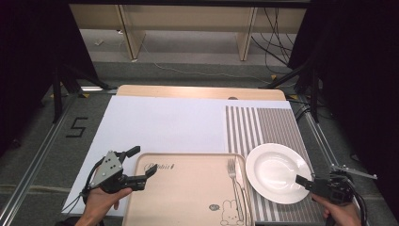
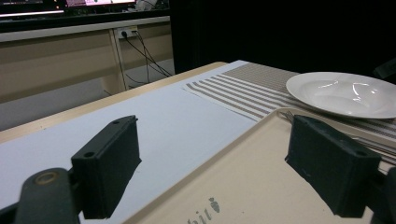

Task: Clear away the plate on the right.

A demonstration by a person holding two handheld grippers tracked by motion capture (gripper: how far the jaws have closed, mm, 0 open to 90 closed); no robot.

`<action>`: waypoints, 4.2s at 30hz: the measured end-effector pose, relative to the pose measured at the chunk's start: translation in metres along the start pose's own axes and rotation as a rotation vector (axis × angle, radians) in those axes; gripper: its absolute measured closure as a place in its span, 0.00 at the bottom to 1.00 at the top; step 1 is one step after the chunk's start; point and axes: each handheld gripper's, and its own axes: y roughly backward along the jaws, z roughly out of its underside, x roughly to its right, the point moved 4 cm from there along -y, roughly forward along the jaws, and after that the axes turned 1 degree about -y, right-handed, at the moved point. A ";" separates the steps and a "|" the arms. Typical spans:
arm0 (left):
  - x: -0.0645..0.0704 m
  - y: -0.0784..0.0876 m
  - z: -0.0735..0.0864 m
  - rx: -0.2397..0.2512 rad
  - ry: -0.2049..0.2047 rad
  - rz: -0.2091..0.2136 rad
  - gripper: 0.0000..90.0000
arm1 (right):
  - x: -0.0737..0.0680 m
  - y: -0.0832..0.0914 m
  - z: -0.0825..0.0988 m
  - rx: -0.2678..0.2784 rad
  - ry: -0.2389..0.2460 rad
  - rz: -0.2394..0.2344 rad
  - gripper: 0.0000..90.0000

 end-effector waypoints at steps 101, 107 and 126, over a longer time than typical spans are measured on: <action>0.001 -0.003 0.001 -0.011 0.000 0.010 0.18 | 0.026 -0.028 0.007 -0.114 -0.321 -0.191 0.78; 0.001 -0.003 0.001 -0.010 -0.001 0.009 0.18 | 0.027 -0.028 0.008 -0.104 -0.329 -0.214 0.81; 0.001 -0.003 0.001 -0.013 0.002 0.002 0.18 | 0.018 -0.025 0.001 -0.012 -0.404 -0.254 0.91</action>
